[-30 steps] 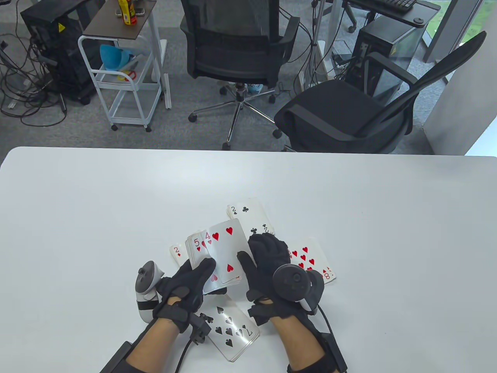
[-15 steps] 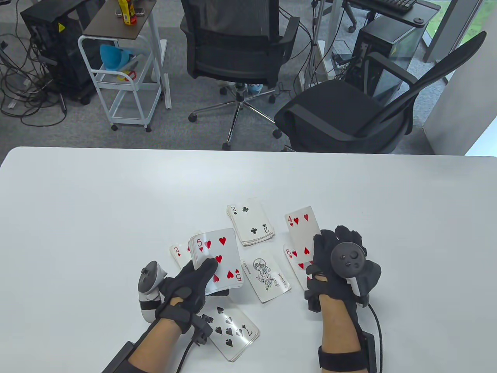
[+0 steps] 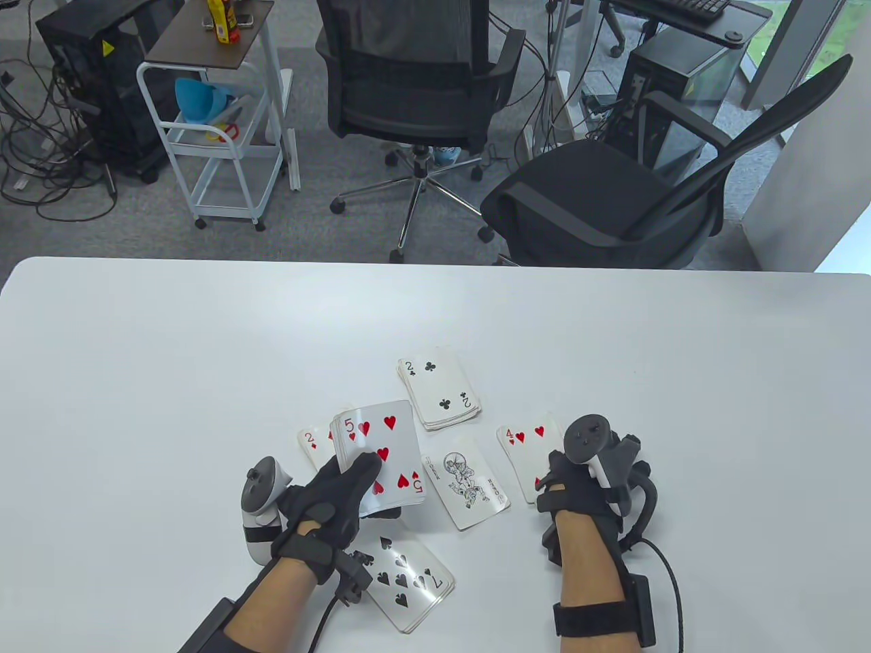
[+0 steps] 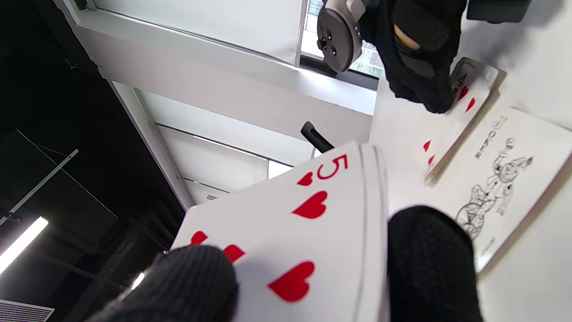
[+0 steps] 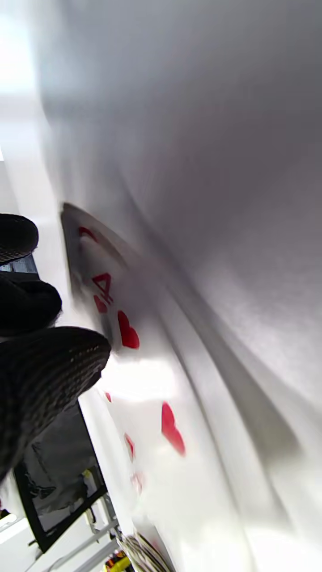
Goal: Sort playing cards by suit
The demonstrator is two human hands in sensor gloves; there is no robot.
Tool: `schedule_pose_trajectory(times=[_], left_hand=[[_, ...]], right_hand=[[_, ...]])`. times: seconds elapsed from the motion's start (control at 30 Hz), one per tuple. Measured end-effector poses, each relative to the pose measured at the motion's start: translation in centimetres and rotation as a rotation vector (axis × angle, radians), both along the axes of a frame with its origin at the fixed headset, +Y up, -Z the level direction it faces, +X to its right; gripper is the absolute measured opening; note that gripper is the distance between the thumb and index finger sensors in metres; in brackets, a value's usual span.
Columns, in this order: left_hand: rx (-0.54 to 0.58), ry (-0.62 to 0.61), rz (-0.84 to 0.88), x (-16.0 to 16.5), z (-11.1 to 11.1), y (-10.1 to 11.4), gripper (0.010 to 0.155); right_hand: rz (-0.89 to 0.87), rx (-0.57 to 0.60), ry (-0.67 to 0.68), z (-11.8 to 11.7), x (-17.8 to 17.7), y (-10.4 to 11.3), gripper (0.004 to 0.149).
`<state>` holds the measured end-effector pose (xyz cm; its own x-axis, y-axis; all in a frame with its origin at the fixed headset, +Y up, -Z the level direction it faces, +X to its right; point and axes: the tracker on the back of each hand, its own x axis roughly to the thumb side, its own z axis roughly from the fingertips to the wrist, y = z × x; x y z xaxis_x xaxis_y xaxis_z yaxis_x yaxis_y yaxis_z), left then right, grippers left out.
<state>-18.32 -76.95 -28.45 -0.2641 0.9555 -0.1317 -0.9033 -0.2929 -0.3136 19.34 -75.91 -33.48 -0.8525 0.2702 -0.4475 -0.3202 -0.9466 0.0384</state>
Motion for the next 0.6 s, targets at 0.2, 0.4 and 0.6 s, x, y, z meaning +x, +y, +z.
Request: schedule_pose_trajectory(times=[0.2,0.4,0.6], left_hand=[[-0.002,0.004,0.002,-0.1,0.0,0.0,0.054],[-0.005,0.003,-0.005,0.0,0.1,0.0,0.054],[-0.009,0.008,-0.01,-0.1,0.0,0.0,0.054]], right_hand=[[-0.045,0.158,0.076,0.5,-1.3,1.6,0.048],[-0.199,0.323,0.241,1.3,-4.3,2.9,0.048],[-0.338,0.52,0.413,2.7,-7.7,5.1,0.048]])
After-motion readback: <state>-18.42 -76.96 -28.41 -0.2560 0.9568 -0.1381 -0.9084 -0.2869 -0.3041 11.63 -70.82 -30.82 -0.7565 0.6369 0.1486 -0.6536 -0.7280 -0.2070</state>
